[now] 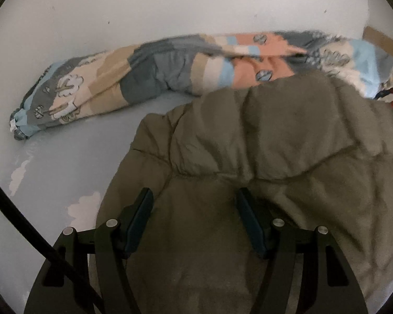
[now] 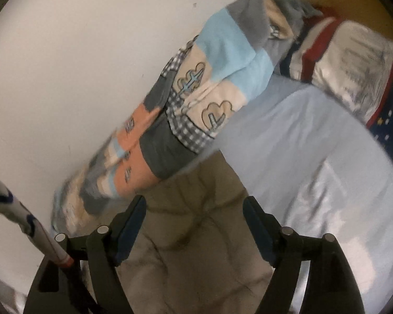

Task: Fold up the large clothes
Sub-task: 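Lay the folded jacket down and open both grippers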

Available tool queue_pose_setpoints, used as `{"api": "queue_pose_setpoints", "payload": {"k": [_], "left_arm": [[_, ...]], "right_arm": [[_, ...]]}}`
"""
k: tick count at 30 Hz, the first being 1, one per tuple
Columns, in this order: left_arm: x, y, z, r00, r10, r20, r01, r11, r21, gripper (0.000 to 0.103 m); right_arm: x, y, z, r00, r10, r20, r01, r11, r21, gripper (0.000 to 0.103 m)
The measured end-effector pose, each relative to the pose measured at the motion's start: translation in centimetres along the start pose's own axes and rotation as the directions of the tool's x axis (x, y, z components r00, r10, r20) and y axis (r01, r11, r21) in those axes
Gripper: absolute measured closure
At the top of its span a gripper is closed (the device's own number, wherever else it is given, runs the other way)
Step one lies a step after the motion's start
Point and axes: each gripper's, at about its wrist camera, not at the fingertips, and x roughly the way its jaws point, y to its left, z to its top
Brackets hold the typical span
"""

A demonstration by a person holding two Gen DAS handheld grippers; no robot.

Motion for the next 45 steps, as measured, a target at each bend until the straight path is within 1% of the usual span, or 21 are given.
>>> {"api": "queue_pose_setpoints", "payload": {"k": [2,4,5,7,8,10,11,14,16,19,21,23,25,27,29,32,36,39,41,43,45], "left_arm": [[-1.8,-0.6,-0.2,0.999,-0.006,0.051,0.006,1.0,0.003,0.037],[-2.4,-1.5,-0.2,0.997,-0.025,0.069,0.024,1.0,0.019,0.037],[-2.3,-2.0,-0.2,0.997,-0.036,0.062,0.034,0.999,0.032,0.037],[-1.0,-3.3,-0.1,0.999,-0.04,0.025,0.038,0.997,0.067,0.037],[-0.2,-3.7,-0.2,1.0,-0.031,0.005,0.031,0.997,0.076,0.037],[1.9,-3.9,-0.3,1.0,-0.006,-0.028,0.008,0.997,0.072,0.037],[2.8,-3.8,-0.2,0.999,-0.003,-0.047,0.006,0.998,0.068,0.037],[4.3,-3.8,0.2,0.998,0.002,-0.067,0.002,0.998,0.065,0.033],[5.2,-3.9,0.1,0.997,0.001,-0.075,0.003,0.998,0.058,0.03],[6.4,-3.9,0.3,0.994,0.013,-0.113,-0.008,0.999,0.038,0.028],[5.9,-3.8,0.4,0.991,0.022,-0.134,-0.018,0.999,0.035,0.028],[4.0,-3.2,0.3,0.99,-0.005,-0.142,0.005,1.0,0.001,0.029],[0.8,-2.3,-0.4,0.994,-0.042,-0.097,0.039,0.999,-0.029,0.029],[-2.8,-1.3,-1.9,0.998,-0.038,-0.048,0.036,0.999,-0.026,0.029],[-5.8,-0.6,-3.8,1.0,-0.017,-0.021,0.016,1.0,-0.022,0.029],[-9.4,0.3,-7.1,1.0,-0.022,-0.022,0.021,0.999,-0.042,0.029],[-13.6,1.2,-12.1,1.0,-0.007,-0.017,0.005,0.996,-0.09,0.029],[-14.6,2.1,-14.5,1.0,0.012,-0.018,-0.014,0.991,-0.131,0.029],[-14.4,3.1,-15.4,0.999,0.032,-0.025,-0.035,0.987,-0.159,0.029],[-13.5,4.3,-15.6,0.997,0.051,-0.049,-0.059,0.98,-0.189,0.029],[-12.7,5.6,-15.6,0.995,0.073,-0.061,-0.085,0.972,-0.221,0.029]], "right_arm": [[0.2,1.4,-1.5,0.999,-0.024,-0.031,0.021,0.993,-0.114,0.022],[0.5,3.1,-3.6,0.998,-0.054,-0.044,0.042,0.97,-0.239,0.022],[1.0,4.4,-4.8,0.996,-0.076,-0.039,0.06,0.947,-0.316,0.022],[2.2,6.0,-6.4,0.995,-0.09,-0.051,0.062,0.915,-0.399,0.022],[3.0,6.6,-7.0,0.993,-0.102,-0.057,0.068,0.901,-0.427,0.022],[5.0,7.4,-8.3,0.985,-0.159,-0.063,0.11,0.871,-0.479,0.022],[6.6,7.3,-8.8,0.975,-0.206,-0.08,0.14,0.857,-0.497,0.022],[9.7,5.6,-9.1,0.96,-0.244,-0.138,0.151,0.865,-0.479,0.018],[11.0,4.5,-8.9,0.954,-0.239,-0.179,0.137,0.883,-0.448,0.016],[12.5,3.5,-8.6,0.948,-0.232,-0.216,0.126,0.902,-0.414,0.013],[13.1,3.2,-8.3,0.941,-0.24,-0.237,0.133,0.91,-0.393,0.013],[13.1,3.7,-8.1,0.931,-0.274,-0.242,0.16,0.901,-0.403,0.012],[11.4,4.3,-8.0,0.931,-0.281,-0.232,0.178,0.907,-0.382,0.013],[8.0,4.5,-8.1,0.952,-0.221,-0.213,0.146,0.936,-0.319,0.013],[4.3,4.6,-8.7,0.97,-0.158,-0.185,0.102,0.955,-0.28,0.013],[-0.7,4.2,-10.3,0.979,-0.147,-0.141,0.112,0.967,-0.229,0.013],[-5.0,3.1,-14.0,0.98,-0.116,-0.159,0.091,0.983,-0.161,0.014],[-8.0,2.5,-16.7,0.982,-0.126,-0.143,0.106,0.985,-0.139,0.027],[-9.3,2.1,-17.6,0.985,-0.096,-0.14,0.085,0.993,-0.082,0.038],[-10.1,1.8,-18.1,0.988,-0.085,-0.128,0.079,0.995,-0.053,0.042],[-10.7,1.6,-18.3,0.989,-0.09,-0.113,0.086,0.996,-0.038,0.042]]}}
